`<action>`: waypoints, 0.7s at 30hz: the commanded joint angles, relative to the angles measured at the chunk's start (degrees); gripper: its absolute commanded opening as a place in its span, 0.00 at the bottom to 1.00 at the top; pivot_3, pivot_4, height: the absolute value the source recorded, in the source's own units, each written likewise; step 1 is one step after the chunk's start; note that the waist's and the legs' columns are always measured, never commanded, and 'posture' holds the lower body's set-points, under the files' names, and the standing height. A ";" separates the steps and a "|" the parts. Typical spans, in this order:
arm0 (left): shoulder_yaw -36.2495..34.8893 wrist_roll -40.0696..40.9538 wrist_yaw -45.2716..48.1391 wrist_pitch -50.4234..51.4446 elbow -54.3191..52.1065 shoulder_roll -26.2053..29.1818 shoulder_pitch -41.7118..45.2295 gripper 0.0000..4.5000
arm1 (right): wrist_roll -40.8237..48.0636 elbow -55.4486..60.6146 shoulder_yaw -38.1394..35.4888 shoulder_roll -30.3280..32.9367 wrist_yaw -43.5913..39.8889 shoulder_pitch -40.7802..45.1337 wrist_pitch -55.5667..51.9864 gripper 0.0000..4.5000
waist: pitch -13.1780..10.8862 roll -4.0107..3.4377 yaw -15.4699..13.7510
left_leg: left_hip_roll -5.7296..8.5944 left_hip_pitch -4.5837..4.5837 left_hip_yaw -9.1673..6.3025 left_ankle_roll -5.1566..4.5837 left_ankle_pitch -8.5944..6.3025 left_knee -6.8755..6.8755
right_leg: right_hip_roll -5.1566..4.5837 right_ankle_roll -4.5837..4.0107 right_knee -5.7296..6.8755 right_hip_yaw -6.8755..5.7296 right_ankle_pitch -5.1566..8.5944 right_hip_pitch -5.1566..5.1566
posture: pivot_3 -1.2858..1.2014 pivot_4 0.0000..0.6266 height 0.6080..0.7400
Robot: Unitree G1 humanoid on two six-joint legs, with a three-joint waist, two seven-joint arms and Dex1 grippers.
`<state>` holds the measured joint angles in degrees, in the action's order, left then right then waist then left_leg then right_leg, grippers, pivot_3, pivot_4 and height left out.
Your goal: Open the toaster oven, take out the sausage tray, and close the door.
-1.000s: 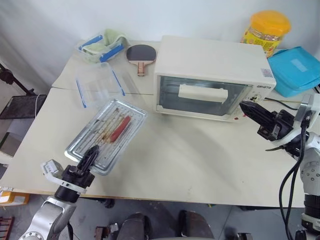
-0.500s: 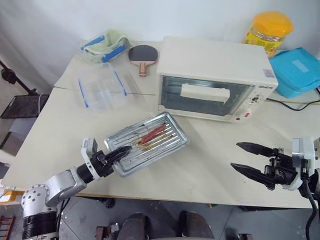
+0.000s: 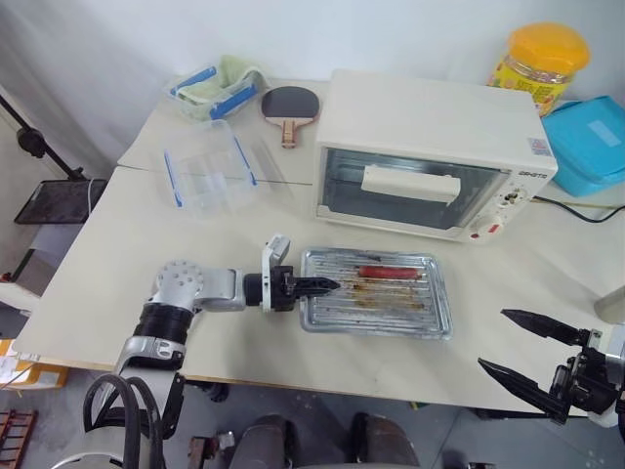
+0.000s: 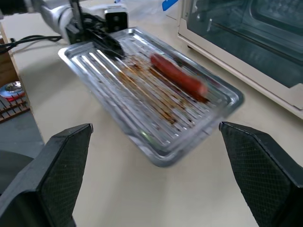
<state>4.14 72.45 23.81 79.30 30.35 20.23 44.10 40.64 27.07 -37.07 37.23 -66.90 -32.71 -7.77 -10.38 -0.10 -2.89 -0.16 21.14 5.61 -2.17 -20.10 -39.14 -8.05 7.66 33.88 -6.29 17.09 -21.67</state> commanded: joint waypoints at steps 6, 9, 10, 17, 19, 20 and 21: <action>3.07 -16.43 11.98 -3.47 6.38 -3.39 4.96 0.04 | -0.65 2.23 -2.49 -2.48 1.05 -4.04 3.12 1.00 | 0.02 -0.03 -0.15 | -0.19 -0.07 -0.01 0.01 0.04 0.00 | -0.16 0.01 -0.02 0.06 -0.01 0.03 | 0.52 0.24 1.00; 2.69 -19.28 14.50 -2.46 6.78 -3.69 5.75 0.20 | -0.51 2.49 -2.07 -2.15 1.72 -3.76 2.92 1.00 | 0.01 -0.03 -0.02 | -0.18 -0.08 -0.01 0.04 0.02 0.00 | -0.24 0.02 0.00 0.07 -0.01 0.02 | 0.52 0.24 1.00; 2.46 -20.12 15.09 -2.31 6.61 -3.72 5.88 0.25 | -0.48 2.50 -1.85 -1.97 1.95 -3.53 2.83 1.00 | 0.01 -0.03 0.02 | -0.19 -0.07 -0.02 0.04 0.02 0.00 | -0.24 0.02 0.01 0.06 -0.01 0.01 | 0.52 0.24 1.00; -0.86 -23.72 17.13 -1.41 1.38 -0.98 3.93 0.70 | -0.75 1.71 0.03 -1.08 2.21 -1.54 2.19 1.00 | 0.00 -0.01 0.44 | -0.25 -0.02 -0.06 -0.03 0.05 0.03 | -0.23 0.02 0.07 -0.02 -0.01 -0.02 | 0.52 0.24 1.00; 0.20 -25.32 19.29 -3.15 -3.78 2.24 1.45 0.84 | -0.87 1.09 0.50 -0.78 2.09 -0.93 2.14 1.00 | 0.01 -0.01 0.78 | -0.33 -0.02 -0.06 -0.03 0.05 0.03 | -0.17 0.01 0.08 -0.02 -0.01 -0.02 | 0.52 0.24 1.00; 1.39 -26.70 20.83 -5.22 -6.91 4.46 -0.34 0.92 | -1.01 0.68 0.80 -0.60 1.94 -0.57 2.17 1.00 | 0.01 -0.01 1.23 | -0.35 -0.02 -0.06 -0.02 0.05 0.02 | -0.16 0.01 0.09 -0.03 -0.01 -0.02 | 0.52 0.24 1.00; 2.07 -28.09 22.28 -8.15 -9.95 6.42 -2.41 0.98 | -1.12 0.26 1.05 -0.45 1.82 -0.16 2.13 1.00 | 0.01 -0.03 1.62 | -0.38 -0.04 -0.05 -0.01 0.04 0.03 | -0.15 0.01 0.08 0.00 -0.01 -0.02 | 0.52 0.24 1.00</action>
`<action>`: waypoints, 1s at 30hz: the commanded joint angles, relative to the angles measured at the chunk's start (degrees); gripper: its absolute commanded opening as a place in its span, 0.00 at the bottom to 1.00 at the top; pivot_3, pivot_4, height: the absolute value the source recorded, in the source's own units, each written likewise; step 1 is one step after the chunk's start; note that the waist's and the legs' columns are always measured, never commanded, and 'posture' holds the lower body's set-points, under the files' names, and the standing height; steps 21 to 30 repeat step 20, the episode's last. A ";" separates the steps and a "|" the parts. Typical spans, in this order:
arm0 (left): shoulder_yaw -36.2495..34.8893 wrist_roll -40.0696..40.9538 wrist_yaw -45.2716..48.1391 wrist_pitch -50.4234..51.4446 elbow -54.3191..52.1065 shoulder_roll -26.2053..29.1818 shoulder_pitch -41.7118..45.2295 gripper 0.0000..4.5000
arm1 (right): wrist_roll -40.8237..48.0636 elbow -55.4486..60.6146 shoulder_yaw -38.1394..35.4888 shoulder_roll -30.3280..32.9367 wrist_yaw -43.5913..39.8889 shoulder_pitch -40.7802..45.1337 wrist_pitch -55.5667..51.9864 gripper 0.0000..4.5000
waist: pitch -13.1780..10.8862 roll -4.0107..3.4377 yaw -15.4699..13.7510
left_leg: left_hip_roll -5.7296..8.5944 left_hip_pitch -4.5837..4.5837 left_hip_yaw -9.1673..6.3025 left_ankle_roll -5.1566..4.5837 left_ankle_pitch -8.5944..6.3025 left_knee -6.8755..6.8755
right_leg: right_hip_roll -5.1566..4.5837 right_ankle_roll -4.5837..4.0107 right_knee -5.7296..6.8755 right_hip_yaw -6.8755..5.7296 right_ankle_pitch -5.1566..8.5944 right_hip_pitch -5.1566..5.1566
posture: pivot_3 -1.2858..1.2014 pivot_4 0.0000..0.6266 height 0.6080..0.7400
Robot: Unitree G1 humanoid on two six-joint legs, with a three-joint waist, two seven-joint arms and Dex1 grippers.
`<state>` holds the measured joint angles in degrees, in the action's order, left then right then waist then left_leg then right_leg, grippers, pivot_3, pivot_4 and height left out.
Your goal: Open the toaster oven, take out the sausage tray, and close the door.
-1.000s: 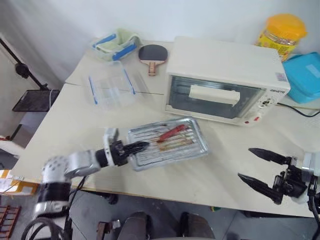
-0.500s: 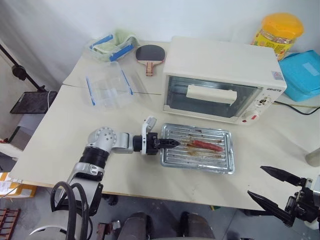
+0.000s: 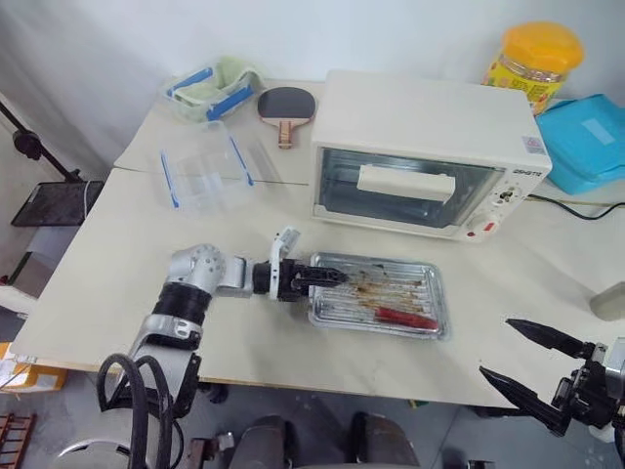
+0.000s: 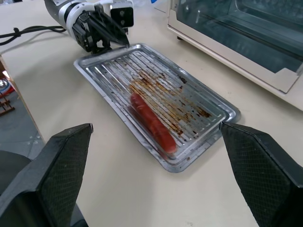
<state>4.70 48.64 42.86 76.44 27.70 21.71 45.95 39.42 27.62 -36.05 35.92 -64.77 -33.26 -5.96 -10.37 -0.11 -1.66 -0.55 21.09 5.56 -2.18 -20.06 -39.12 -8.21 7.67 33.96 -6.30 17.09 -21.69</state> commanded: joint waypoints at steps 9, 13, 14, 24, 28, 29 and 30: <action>-0.24 -22.09 22.25 -55.91 -24.89 19.40 -27.18 1.00 | -0.19 -4.71 3.32 3.58 -2.58 6.28 -0.56 1.00 | 0.03 -0.09 1.35 | -0.20 -0.06 -0.01 0.39 -0.17 0.04 | -0.34 -0.28 -0.13 0.30 0.15 -0.09 | 0.52 0.24 1.00; -6.88 -24.83 24.08 -73.67 -21.73 19.87 -31.32 1.00 | -0.08 -6.90 5.75 5.31 -3.90 10.77 -1.03 1.00 | 0.00 -0.14 0.63 | -0.18 0.10 -0.04 0.43 -0.23 0.03 | -0.46 -0.30 -0.12 0.30 0.16 -0.26 | 0.52 0.24 1.00; -7.40 -25.34 23.89 -74.72 -21.39 20.13 -31.53 1.00 | -0.03 -7.20 5.93 5.53 -4.07 11.37 -1.09 1.00 | -0.01 -0.13 0.34 | -0.18 0.13 -0.04 0.42 -0.23 0.03 | -0.47 -0.30 -0.12 0.29 0.16 -0.28 | 0.52 0.24 1.00; -10.47 -24.94 27.38 -81.61 -23.63 21.73 -34.62 1.00 | 0.32 -8.24 7.61 6.93 -6.96 14.10 -1.34 1.00 | -0.01 -0.17 0.29 | -0.20 0.16 -0.03 0.03 -0.23 0.04 | -0.38 -0.29 0.04 0.13 0.15 -0.26 | 0.52 0.24 1.00; -10.47 -24.94 27.38 -81.61 -23.63 21.73 -34.62 1.00 | 0.32 -8.24 7.61 6.93 -6.96 14.10 -1.34 1.00 | -0.01 -0.17 0.29 | -0.20 0.16 -0.03 0.03 -0.23 0.04 | -0.38 -0.29 0.04 0.13 0.15 -0.26 | 0.52 0.24 1.00; -10.47 -24.94 27.38 -81.61 -23.63 21.73 -34.62 1.00 | 0.32 -8.24 7.61 6.93 -6.96 14.10 -1.34 1.00 | -0.01 -0.17 0.29 | -0.20 0.16 -0.03 0.03 -0.23 0.04 | -0.38 -0.29 0.04 0.13 0.15 -0.26 | 0.52 0.24 1.00; -10.47 -24.94 27.38 -81.61 -23.63 21.73 -34.62 1.00 | 0.32 -8.24 7.61 6.93 -6.96 14.10 -1.34 1.00 | -0.01 -0.17 0.29 | -0.20 0.16 -0.03 0.03 -0.23 0.04 | -0.38 -0.29 0.04 0.13 0.15 -0.26 | 0.52 0.24 1.00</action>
